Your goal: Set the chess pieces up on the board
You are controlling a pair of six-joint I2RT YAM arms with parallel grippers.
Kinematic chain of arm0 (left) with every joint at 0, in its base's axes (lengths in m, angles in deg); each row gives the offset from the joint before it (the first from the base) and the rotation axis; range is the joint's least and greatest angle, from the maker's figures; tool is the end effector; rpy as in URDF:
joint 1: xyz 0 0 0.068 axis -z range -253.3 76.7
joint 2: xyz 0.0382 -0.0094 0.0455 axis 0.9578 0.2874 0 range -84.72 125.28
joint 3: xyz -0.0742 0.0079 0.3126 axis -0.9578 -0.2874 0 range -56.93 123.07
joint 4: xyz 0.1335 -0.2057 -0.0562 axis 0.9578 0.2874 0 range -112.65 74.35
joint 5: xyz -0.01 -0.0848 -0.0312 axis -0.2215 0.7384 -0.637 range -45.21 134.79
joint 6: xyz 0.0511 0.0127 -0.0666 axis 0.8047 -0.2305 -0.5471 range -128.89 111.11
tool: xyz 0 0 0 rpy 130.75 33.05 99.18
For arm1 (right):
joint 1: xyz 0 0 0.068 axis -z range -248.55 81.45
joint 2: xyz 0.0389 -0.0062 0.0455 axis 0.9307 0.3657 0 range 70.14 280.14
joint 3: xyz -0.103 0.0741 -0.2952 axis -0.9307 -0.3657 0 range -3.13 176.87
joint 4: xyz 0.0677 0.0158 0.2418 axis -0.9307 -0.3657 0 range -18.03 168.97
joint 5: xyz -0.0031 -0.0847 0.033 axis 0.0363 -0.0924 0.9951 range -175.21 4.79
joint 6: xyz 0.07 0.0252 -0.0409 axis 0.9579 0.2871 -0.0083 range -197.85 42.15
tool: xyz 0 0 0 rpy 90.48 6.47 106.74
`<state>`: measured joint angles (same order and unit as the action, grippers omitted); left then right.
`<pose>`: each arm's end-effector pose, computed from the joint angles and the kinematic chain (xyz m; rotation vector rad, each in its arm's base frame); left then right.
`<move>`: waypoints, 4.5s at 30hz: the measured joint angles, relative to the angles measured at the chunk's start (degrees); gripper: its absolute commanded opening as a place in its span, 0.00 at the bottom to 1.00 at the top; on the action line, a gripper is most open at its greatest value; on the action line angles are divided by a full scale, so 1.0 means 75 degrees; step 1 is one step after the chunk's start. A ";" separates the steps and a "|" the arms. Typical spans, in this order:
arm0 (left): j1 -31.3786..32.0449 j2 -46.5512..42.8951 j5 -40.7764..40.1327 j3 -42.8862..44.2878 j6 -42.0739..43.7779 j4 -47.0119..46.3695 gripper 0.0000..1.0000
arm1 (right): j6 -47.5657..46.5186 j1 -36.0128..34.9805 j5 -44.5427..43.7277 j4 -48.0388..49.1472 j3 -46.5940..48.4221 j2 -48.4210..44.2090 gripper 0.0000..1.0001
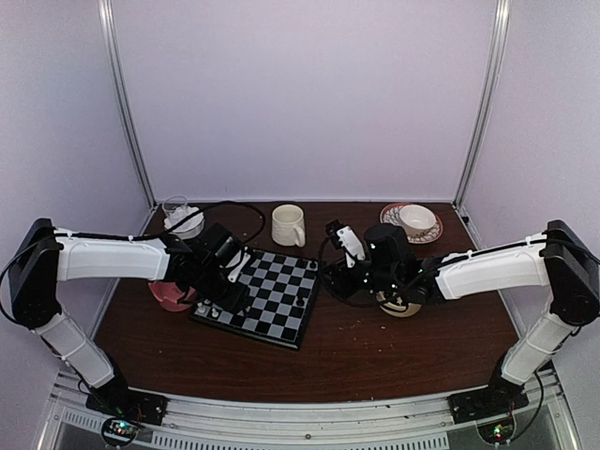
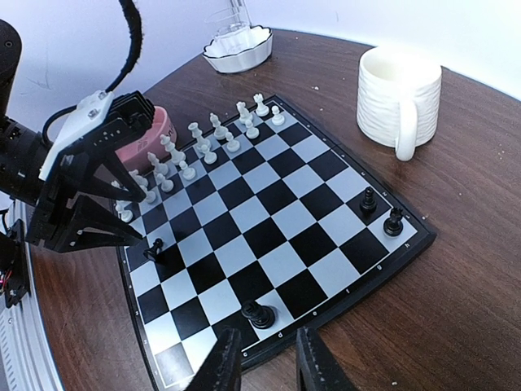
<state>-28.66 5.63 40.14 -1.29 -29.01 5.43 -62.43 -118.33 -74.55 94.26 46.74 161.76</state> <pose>0.2295 -0.2183 0.2114 0.5447 2.6307 -0.2562 0.2319 0.2959 0.2503 -0.7510 2.0102 0.8832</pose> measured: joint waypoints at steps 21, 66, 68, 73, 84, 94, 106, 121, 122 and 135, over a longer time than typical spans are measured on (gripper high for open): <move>0.0093 0.0586 0.0256 0.0020 -0.0195 0.0061 0.53 | -0.0012 -0.0003 0.0003 0.0006 -0.0047 -0.0003 0.25; 0.0163 0.1026 0.0017 0.0271 0.0154 0.0093 0.53 | -0.0012 -0.0003 0.0152 0.0137 -0.0087 -0.0058 0.25; 0.0163 0.1026 0.0015 0.0274 0.0131 0.0102 0.53 | -0.0012 -0.0003 0.0152 0.0137 -0.0087 -0.0058 0.25; 0.0169 0.1023 -0.0009 0.0286 0.0093 0.0163 0.52 | -0.0012 -0.0003 0.0152 0.0137 -0.0087 -0.0058 0.25; 0.0210 0.0938 -0.0213 0.0286 0.0064 0.0399 0.60 | -0.0012 -0.0003 0.0152 0.0137 -0.0087 -0.0058 0.25; 0.0213 0.0647 -0.0458 0.0283 0.0070 0.0571 0.49 | -0.0009 -0.0003 0.0152 0.0137 -0.0087 -0.0058 0.25; 0.0213 0.0647 -0.0691 0.0283 0.0102 0.1029 0.48 | -0.0012 -0.0003 0.0152 0.0134 -0.0105 -0.0087 0.25; 0.0219 0.1011 -0.0691 0.0443 0.0154 0.1046 0.20 | -0.0012 -0.0003 0.0152 0.0143 -0.0172 -0.0291 0.25; 0.0221 0.1011 -0.0682 0.0443 0.0152 0.1040 0.19 | -0.0009 -0.0003 0.0152 0.0143 -0.0178 -0.0300 0.25; 0.0227 0.0848 -0.0248 0.0283 0.0216 0.0848 0.10 | 0.0017 -0.0003 0.0230 0.0192 -0.0201 -0.0309 0.25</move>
<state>-26.95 11.99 38.29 0.83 -27.39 11.79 -62.30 -118.35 -72.83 95.70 45.23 159.44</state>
